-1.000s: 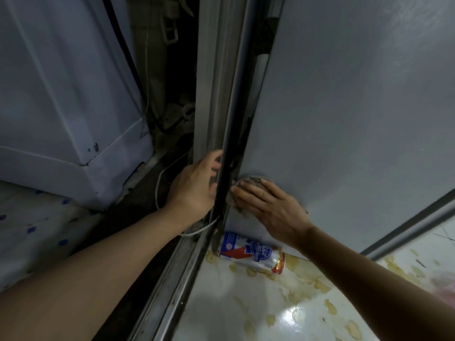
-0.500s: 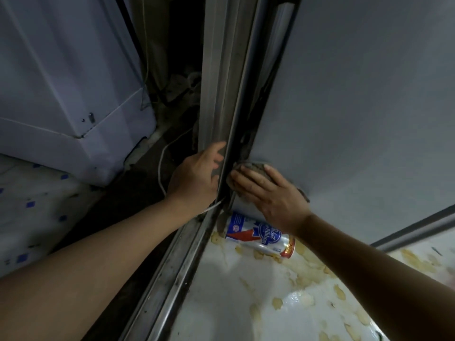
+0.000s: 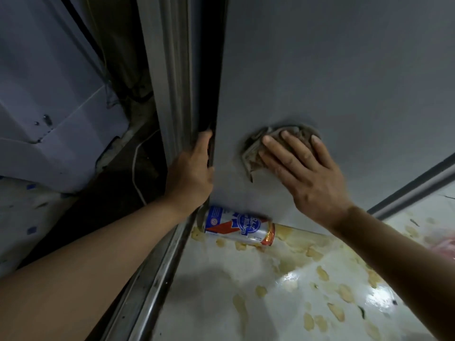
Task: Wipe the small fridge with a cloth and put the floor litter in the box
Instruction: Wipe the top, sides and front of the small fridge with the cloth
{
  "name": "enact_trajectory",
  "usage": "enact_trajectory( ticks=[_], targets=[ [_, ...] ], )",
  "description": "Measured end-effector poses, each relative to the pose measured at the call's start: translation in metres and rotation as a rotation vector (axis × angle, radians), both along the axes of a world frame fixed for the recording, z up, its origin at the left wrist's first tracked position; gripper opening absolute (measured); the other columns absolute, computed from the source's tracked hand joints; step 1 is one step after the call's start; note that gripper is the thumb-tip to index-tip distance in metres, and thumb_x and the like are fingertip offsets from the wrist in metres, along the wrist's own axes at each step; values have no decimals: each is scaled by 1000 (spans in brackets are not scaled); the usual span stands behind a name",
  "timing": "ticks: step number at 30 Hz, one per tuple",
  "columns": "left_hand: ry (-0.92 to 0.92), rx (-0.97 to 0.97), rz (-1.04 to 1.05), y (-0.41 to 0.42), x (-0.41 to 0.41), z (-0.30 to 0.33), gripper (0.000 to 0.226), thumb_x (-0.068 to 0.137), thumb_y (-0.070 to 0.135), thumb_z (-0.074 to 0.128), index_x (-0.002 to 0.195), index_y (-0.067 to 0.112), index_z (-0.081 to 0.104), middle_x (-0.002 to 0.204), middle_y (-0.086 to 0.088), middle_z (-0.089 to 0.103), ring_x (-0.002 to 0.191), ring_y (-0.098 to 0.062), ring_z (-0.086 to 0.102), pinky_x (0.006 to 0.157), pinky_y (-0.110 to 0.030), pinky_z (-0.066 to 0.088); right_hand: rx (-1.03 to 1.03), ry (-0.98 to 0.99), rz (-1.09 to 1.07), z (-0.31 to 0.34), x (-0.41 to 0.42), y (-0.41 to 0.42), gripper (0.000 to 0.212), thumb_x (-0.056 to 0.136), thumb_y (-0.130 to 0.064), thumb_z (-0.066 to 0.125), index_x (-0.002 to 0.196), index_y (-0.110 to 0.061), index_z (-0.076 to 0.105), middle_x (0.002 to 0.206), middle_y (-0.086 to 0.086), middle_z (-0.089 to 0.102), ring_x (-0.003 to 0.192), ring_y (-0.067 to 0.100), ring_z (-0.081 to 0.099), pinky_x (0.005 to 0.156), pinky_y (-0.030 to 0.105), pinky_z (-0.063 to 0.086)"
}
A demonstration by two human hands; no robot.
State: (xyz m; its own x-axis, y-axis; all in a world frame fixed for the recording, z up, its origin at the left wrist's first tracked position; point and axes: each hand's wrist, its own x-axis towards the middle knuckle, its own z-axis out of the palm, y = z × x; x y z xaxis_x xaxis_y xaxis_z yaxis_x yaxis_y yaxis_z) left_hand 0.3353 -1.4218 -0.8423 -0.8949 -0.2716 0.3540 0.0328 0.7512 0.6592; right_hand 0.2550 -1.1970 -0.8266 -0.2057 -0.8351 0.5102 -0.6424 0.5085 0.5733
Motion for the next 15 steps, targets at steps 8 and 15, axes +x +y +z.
enact_trajectory(
  ticks=[8,15],
  targets=[
    [-23,-84,71,15,0,-7,80,79,5,66,145,15,23,125,-15,55,107,-33,57,83,-43,51,455,-159,-38,-70,2,36,80,73,-10,55,146,-19,23,155,3,17,146,20,-2,118,36,-8],
    [-71,-110,104,26,2,0,85,78,11,69,147,12,18,133,-14,50,117,-32,52,88,-45,49,118,13,-86,-10,-6,77,55,97,-5,25,149,-21,21,159,-2,2,146,20,1,118,38,-3]
  ],
)
